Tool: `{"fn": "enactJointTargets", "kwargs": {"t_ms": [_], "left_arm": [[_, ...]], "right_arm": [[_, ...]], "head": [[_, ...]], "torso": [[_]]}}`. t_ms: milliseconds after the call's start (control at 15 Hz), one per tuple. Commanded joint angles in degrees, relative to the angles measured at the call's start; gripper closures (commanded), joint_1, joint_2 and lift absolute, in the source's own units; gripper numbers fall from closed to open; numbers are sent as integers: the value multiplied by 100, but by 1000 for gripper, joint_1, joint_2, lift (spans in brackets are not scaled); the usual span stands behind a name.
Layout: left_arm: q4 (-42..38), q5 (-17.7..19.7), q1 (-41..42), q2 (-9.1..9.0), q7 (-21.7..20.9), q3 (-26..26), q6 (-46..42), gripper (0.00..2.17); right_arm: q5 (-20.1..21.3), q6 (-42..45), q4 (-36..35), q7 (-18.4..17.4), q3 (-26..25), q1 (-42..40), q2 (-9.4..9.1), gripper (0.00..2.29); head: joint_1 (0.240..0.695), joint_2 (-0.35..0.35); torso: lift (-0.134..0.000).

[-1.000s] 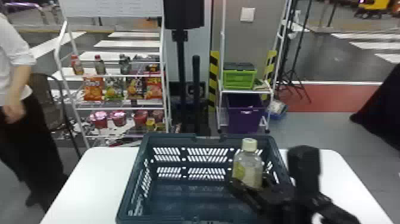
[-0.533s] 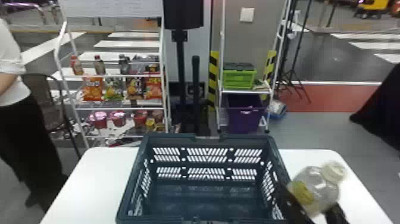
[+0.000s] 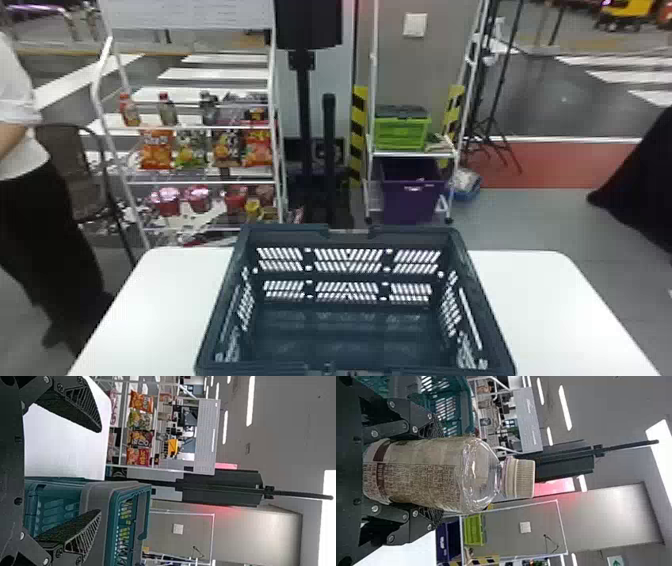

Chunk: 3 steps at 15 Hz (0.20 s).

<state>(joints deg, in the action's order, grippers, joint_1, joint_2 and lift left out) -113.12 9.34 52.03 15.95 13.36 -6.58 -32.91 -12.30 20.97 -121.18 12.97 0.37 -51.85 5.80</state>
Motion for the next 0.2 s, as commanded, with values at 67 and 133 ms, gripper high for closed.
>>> {"fn": "enactJointTargets", "kwargs": {"t_ms": [67, 133], "left_arm": [[18, -3, -8, -5, 0, -1, 0, 171], [18, -11, -8, -5, 0, -19, 0, 171]], "right_arm": [[175, -2, 33, -5, -98, -132, -96, 2280], [246, -2, 7, 4, -116, -141, -105, 2280]], "head": [[499, 0], [499, 0]], "torso": [[0], [0]]}}
